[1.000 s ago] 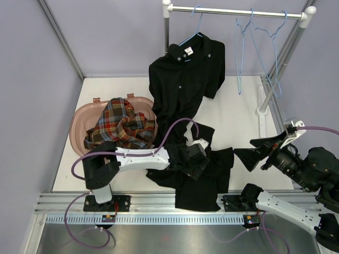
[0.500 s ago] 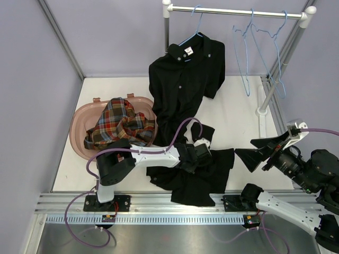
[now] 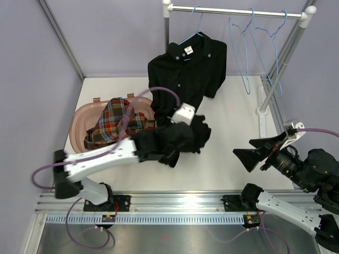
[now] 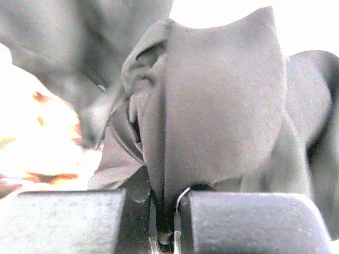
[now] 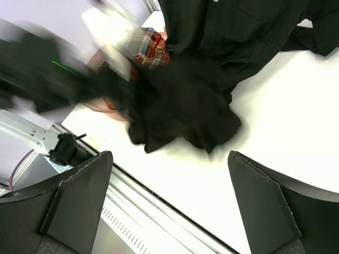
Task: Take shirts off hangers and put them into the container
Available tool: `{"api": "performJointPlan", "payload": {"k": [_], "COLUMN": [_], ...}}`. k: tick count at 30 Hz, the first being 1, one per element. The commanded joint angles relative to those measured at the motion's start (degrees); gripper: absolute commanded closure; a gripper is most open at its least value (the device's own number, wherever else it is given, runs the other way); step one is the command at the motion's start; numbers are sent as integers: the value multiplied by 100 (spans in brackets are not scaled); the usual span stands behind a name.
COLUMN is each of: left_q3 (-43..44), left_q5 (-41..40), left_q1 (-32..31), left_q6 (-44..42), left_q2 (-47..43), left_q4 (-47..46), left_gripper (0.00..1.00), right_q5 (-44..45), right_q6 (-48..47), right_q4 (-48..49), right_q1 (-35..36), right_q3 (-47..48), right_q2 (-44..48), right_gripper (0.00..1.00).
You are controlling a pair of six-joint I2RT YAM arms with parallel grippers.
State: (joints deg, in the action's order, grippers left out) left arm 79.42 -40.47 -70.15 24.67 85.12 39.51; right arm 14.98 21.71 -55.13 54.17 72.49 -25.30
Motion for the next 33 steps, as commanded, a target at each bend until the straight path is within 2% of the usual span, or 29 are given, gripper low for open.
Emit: {"api": "performJointPlan", "payload": {"k": [1, 4, 7, 10, 12, 14, 16, 18, 19, 20, 21, 22, 23, 25, 31, 33], "left_q3": [504, 723, 1075, 1374, 1523, 1446, 1261, 1330, 1531, 1637, 1691, 1761, 1761, 1587, 735, 33], "left_q5": [-1043, -902, -1120, -1673, -2411, -3112, -3248, -2645, -2268, -1307, -801, -317, 375, 933, 2384, 2727], "left_q1": [28, 28, 28, 28, 36, 106, 438, 921, 1742, 2203, 2703, 3570, 3892, 4646, 5660, 5775], "left_q6": [-1179, -1682, -2078, -2377, -2544, -3229, -3616, -3172, -2526, -2084, -1654, -1466, -1317, -1087, -429, -8], "left_q2": [-1608, -2260, -2561, -2843, -2966, -3028, -3054, -2976, -2905, -2818, -2625, -2519, -2414, -2203, -1859, -1894], "left_q4": [-917, -1059, -937, -796, -830, -1321, -1629, -975, -606, 94, 292, 495, 636, 769, 541, 409], "left_gripper": [100, 100, 100, 100, 100, 100, 100, 100, 100, 100, 100, 100, 100, 100, 100, 100], "right_q5": [93, 93, 57, 22, -30, -57, -101, -101, -101, -101, -101, -110, -118, -101, -13, 22], "right_q6": [-80, -80, -97, -150, -159, -202, -220, -264, -290, -308, -334, -361, -378, -405, -449, -458], "right_q4": [292, 302, 371, 468, 512, 565, 591, 609, 627, 627, 627, 618, 592, 539, 460, 460], "right_q1": [6, 6, 6, 6, 6, 14, 6, 6, 6, 6, 6, 6, 6, 6, 6, 6], "right_q3": [169, 230, 205, 195, 204, 213, 239, 257, 266, 266, 274, 309, 327, 380, 398, 380], "right_q2": [-115, -273, -397, -484, -546, -581, -625, -660, -669, -695, -696, -713, -731, -740, -643, -625], "right_gripper": [0, 1, 1, 1, 1, 0, 1, 1, 1, 0, 1, 0, 1, 1, 1, 0]}}
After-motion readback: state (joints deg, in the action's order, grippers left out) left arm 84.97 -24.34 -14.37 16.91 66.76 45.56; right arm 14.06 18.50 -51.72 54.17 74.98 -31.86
